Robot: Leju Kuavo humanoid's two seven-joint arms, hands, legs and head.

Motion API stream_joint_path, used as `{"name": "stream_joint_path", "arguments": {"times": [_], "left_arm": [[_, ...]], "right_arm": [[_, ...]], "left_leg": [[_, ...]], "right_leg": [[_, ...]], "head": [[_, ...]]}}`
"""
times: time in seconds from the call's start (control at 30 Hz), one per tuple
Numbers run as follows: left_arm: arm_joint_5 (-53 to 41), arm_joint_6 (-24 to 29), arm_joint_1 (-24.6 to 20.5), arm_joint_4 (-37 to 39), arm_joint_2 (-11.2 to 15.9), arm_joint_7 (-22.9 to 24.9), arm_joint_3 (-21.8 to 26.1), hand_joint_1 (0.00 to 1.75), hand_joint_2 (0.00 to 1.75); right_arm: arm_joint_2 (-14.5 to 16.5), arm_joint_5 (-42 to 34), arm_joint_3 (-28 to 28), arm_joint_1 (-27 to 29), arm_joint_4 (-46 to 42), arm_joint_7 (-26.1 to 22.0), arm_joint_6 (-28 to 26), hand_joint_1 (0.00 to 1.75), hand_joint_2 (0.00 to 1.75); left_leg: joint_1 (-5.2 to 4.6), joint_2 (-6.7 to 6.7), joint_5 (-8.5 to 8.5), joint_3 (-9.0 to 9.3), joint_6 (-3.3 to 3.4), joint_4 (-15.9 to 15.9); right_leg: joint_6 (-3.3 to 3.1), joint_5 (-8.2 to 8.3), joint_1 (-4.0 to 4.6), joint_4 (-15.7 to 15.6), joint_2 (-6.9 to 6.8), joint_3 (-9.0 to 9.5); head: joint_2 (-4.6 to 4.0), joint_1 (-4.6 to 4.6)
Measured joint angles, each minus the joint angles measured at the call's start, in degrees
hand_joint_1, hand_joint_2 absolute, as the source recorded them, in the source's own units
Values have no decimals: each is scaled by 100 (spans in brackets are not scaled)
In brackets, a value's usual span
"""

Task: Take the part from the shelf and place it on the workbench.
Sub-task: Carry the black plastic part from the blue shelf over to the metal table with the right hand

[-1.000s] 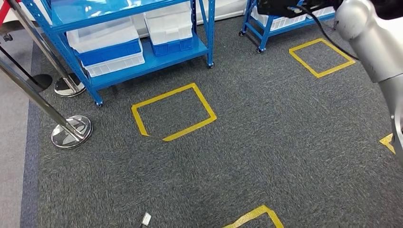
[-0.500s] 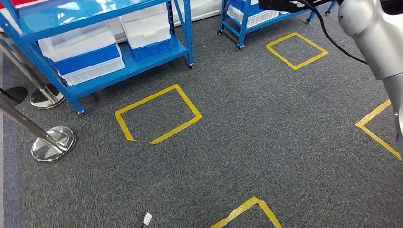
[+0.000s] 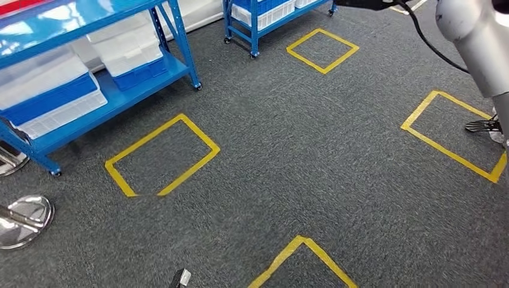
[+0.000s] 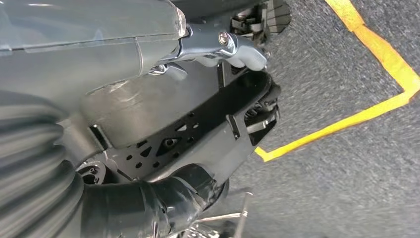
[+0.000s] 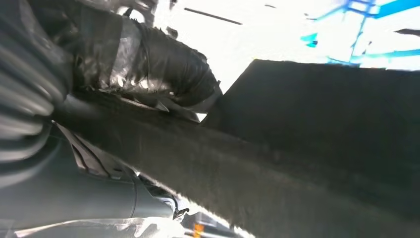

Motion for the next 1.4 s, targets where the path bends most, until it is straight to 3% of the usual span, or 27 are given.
{"name": "stream_joint_path", "arguments": {"times": [0.07,0.1,0.17,0.2,0.23,0.3,0.33,0.43,0.5,0.57,0.6,0.67,0.73,0.8,0.87,0.9,0.97,1.03,1.1,1.13,1.17,1.23,1.3,1.33,1.37,1.4], "left_arm": [[-2,0,4,2,3,-2,-2,0,175],[-3,1,-3,3,6,-3,-2,0,175],[-5,0,-14,3,3,-6,-2,0,175],[-5,-1,-17,2,-6,-5,-2,0,175],[-4,-2,-15,0,-20,-4,-2,0,175],[10,-3,-8,0,-45,-2,-3,0,175],[18,-6,-6,0,-52,-4,-3,0,175],[45,-14,-12,3,-50,-8,-3,0,175],[67,-18,-12,6,-41,-8,-4,0,175],[85,-21,-18,5,-42,-9,-4,0,175],[91,-22,-25,5,-41,-11,-4,0,175],[110,-29,-28,5,-37,-23,-4,0,175],[125,-37,-12,5,-36,-44,-4,0,175],[131,-42,1,5,-36,-65,-4,0,175],[137,-45,-1,6,-36,-76,-4,0,175],[140,-45,-1,6,-35,-79,-4,0,175],[145,-46,12,11,-1,-86,-4,0,175],[150,-49,25,16,27,-98,-4,0,175],[153,-51,22,16,22,-105,-6,0,175],[155,-50,16,17,24,-107,-7,0,175],[157,-50,12,17,23,-109,-8,0,175],[161,-50,14,16,13,-109,-8,0,175],[163,-51,21,15,-6,-107,-8,0,175],[163,-52,22,15,-10,-107,-8,0,175],[163,-52,21,15,-17,-107,-8,0,175],[162,-52,20,15,-21,-107,-8,0,175]], "right_arm": [[-23,0,1,25,-4,0,1,175,175],[-35,1,-1,19,-10,0,0,175,175],[-54,2,-5,-24,-21,1,-3,175,175],[-55,3,-6,-39,-21,2,-3,175,175],[-53,3,-5,-38,-20,1,-3,175,175],[-46,7,-3,7,-21,11,-3,175,175],[-45,13,-3,32,-23,28,-5,175,175],[-45,52,-9,74,-54,116,-32,175,175],[-44,73,-22,131,-102,144,-79,175,175],[-64,107,-43,216,-151,157,-132,175,175],[-79,130,-53,254,-176,165,-153,175,175],[-100,177,-75,306,-229,184,-184,175,175],[-102,215,-86,345,-283,202,-191,175,175],[-101,233,-86,365,-317,207,-144,175,175],[-104,238,-89,364,-348,215,-78,175,175],[-107,243,-95,358,-366,221,-49,175,175],[-121,266,-114,347,-390,228,-7,175,175],[-143,290,-127,351,-397,228,21,175,175],[-191,311,-133,353,-400,225,25,175,175],[-219,322,-139,340,-402,224,23,175,175],[-241,334,-146,318,-403,223,23,175,175],[-249,350,-157,276,-403,222,26,175,175],[-242,356,-160,277,-404,214,32,175,175],[-240,356,-160,285,-404,213,34,175,175],[-242,356,-160,289,-404,213,36,175,175],[-243,356,-161,287,-403,215,36,175,175]], "left_leg": [[-5,91,80,76,32,-146],[7,177,141,131,27,-285],[42,377,271,234,-1,-587],[45,480,295,254,-36,-647],[51,575,297,256,-58,-662],[81,769,243,243,-134,-596],[109,854,200,228,-179,-534],[189,1066,18,152,-339,-254],[182,1165,-75,122,-425,-114],[174,1256,-115,136,-473,-74],[188,1245,-147,138,-498,-50],[222,981,-379,24,-530,229],[238,659,-781,-285,-535,927],[229,579,-1002,-590,-506,1563],[198,542,-807,-568,-423,1471],[173,465,-584,-410,-354,1116],[140,107,-248,-71,-191,373],[110,-106,-145,98,-97,30],[104,49,-81,156,-101,-112],[123,144,-31,188,-113,-216],[139,251,23,217,-128,-317],[150,454,76,237,-157,-408],[155,658,56,221,-184,-377],[164,754,33,214,-204,-348],[176,848,3,209,-229,-310],[186,930,-35,206,-256,-264]], "right_leg": [[79,66,-47,-90,154,-8],[99,67,-28,-115,121,-21],[127,-121,33,102,-244,-145],[138,-302,43,396,-497,-275],[165,-475,28,741,-663,-425],[241,-587,-28,1167,-777,-598],[292,-496,-58,1104,-808,-546],[430,-95,-92,214,-1028,-62],[352,-82,-54,17,-1082,32],[212,-87,-34,66,-974,-1],[170,-83,-36,67,-922,-11],[94,-53,-53,58,-807,-30],[44,-26,-47,55,-671,-57],[16,-7,-14,57,-510,-83],[1,11,24,57,-343,-93],[-1,22,35,53,-259,-93],[20,53,18,40,-109,-101],[90,100,-50,12,39,-128],[180,163,-85,-53,150,-157],[209,143,-64,-48,42,-183],[229,57,-37,43,-151,-240],[261,-300,-5,580,-623,-483],[318,-576,-34,1233,-781,-747],[347,-577,-50,1351,-805,-772],[376,-484,-67,1270,-834,-693],[401,-325,-78,993,-894,-513]], "head": [[0,-17],[-1,-13],[-1,-1],[-1,6],[-1,9],[-1,9],[-1,9],[-1,14],[-1,5],[-1,-7],[-1,-8],[-1,-10],[-1,-14],[-1,-15],[-1,-15],[-1,-14],[-1,-8],[-1,-10],[-1,-16],[-1,-10],[-1,0],[-1,21],[-1,28],[-1,28],[-1,28],[-1,28]]}}
